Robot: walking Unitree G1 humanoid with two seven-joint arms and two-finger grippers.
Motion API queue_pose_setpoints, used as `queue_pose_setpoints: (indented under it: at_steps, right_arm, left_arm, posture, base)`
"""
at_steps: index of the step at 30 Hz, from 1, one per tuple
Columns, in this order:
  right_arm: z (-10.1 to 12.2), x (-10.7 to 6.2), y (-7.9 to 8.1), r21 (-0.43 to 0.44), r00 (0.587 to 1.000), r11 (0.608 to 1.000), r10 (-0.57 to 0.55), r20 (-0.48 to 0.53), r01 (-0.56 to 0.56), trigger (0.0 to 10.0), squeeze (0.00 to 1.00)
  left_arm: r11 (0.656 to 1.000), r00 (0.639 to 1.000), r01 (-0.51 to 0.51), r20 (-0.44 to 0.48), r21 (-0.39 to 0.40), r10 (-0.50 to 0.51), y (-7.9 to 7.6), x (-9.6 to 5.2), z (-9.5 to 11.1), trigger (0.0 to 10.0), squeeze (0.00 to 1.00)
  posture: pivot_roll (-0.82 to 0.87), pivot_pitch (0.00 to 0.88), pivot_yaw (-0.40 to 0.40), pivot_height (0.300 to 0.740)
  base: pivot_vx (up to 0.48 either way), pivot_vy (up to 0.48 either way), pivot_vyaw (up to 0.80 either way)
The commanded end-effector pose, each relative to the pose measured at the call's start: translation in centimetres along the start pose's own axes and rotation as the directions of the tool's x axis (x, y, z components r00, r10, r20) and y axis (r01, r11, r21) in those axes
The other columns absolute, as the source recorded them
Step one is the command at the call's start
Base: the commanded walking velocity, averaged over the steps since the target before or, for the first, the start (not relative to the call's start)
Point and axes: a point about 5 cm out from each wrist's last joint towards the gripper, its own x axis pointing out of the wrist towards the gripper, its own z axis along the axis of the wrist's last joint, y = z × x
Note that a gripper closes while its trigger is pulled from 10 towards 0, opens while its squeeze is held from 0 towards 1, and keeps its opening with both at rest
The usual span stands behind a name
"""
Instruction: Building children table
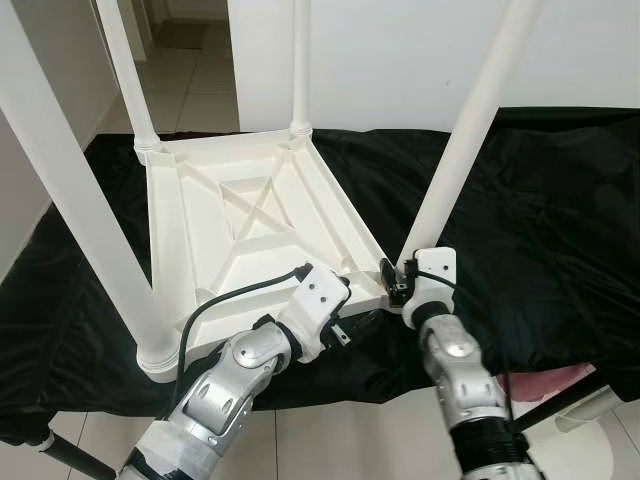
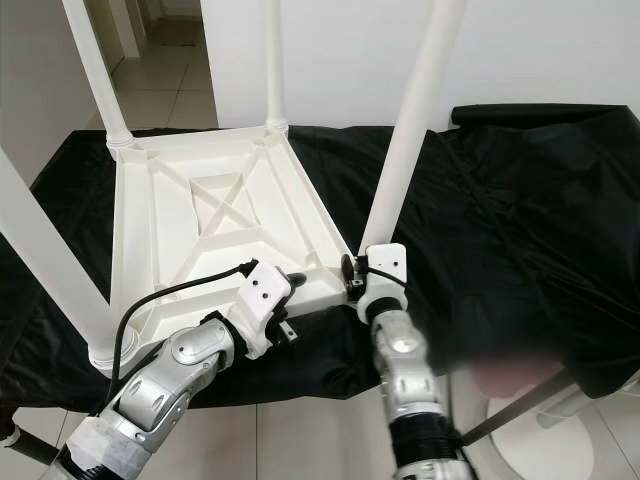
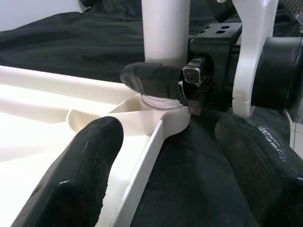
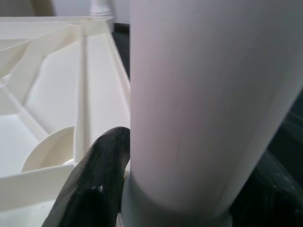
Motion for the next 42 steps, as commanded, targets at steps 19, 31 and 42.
queue_pose_setpoints:
  at_steps: [19,31,42]
  right_arm:
    - [-0.9,-1.3,1.7,0.053,0.996,0.998,-0.013,-0.091,0.018,10.0,1.0]
    - [0.3,-1.5,-0.4,-0.023,0.96,0.96,0.279,0.011,-0.278,10.0,0.0]
    - [1.4,-0.5,-2.7,-0.147,0.848,0.838,0.53,-0.007,-0.525,10.0,0.0]
  left_arm:
    - [0.998,0.998,0.063,-0.009,0.002,-0.063,0.0,0.2,-0.3,10.0,0.0]
    - [0.997,0.997,0.072,-0.011,0.004,-0.072,0.0,0.3,-0.4,10.0,0.0]
    - [0.997,0.997,0.081,-0.006,0.009,-0.081,-0.1,0.5,-0.4,10.0,0.0]
  posture:
    - [-0.01,0.0,0.002,0.74]
    - [-0.02,0.0,0.003,0.74]
    - [-0.02,0.0,0.005,0.74]
  base:
    - [0.0,0.0,0.0]
    - [0.0,0.0,0.0]
    - [0.0,0.0,0.0]
